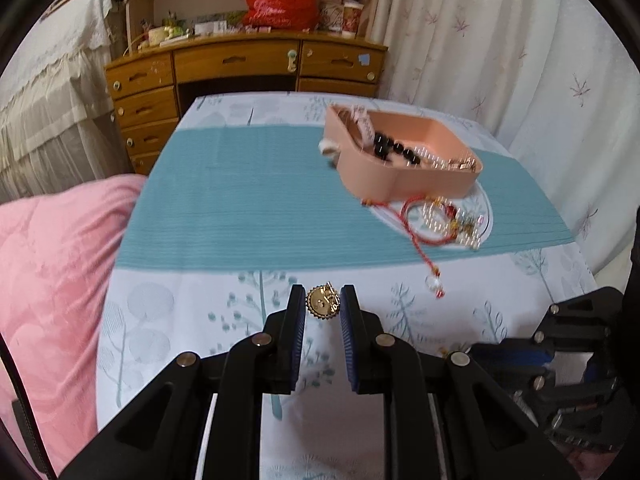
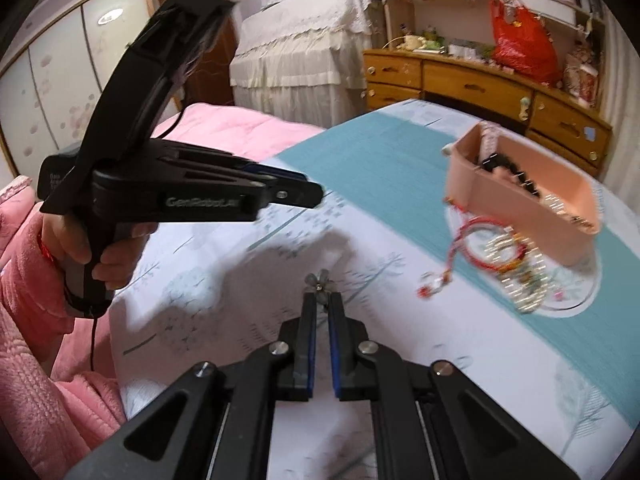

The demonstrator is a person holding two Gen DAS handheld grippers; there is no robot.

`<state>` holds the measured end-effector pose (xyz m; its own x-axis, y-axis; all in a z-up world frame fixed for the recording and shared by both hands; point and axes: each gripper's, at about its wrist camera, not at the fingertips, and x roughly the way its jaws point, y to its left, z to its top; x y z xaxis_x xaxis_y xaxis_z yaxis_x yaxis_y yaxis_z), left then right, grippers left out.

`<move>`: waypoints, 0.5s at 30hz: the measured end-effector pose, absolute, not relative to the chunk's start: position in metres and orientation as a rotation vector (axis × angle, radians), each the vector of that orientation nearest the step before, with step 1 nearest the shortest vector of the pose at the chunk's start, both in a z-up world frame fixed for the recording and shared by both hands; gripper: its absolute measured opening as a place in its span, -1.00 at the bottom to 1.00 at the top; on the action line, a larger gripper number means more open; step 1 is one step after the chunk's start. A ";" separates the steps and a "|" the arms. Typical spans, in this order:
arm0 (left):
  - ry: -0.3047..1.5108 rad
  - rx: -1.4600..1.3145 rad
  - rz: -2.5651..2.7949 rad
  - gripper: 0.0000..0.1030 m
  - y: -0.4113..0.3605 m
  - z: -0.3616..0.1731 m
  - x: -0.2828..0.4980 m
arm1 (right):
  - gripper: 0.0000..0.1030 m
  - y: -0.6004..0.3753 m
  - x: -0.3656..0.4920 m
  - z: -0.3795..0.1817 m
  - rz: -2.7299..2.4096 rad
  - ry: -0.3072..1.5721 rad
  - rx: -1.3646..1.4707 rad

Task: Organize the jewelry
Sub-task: 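Carry the coin pendant into the tray with the left tool while the right tool drops the brooch in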

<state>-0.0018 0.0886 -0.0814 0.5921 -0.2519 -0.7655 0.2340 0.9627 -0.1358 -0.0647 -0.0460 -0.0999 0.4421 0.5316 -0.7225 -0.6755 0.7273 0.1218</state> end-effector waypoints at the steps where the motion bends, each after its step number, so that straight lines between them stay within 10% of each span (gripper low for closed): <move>1: 0.882 -0.019 -0.285 -0.71 0.088 -0.077 0.000 | -0.89 -0.049 -0.062 -0.098 0.748 0.816 -0.193; 15: 0.740 0.004 -0.388 -0.71 0.051 -0.029 0.041 | -0.89 -0.105 -0.016 -0.050 0.626 0.688 -0.116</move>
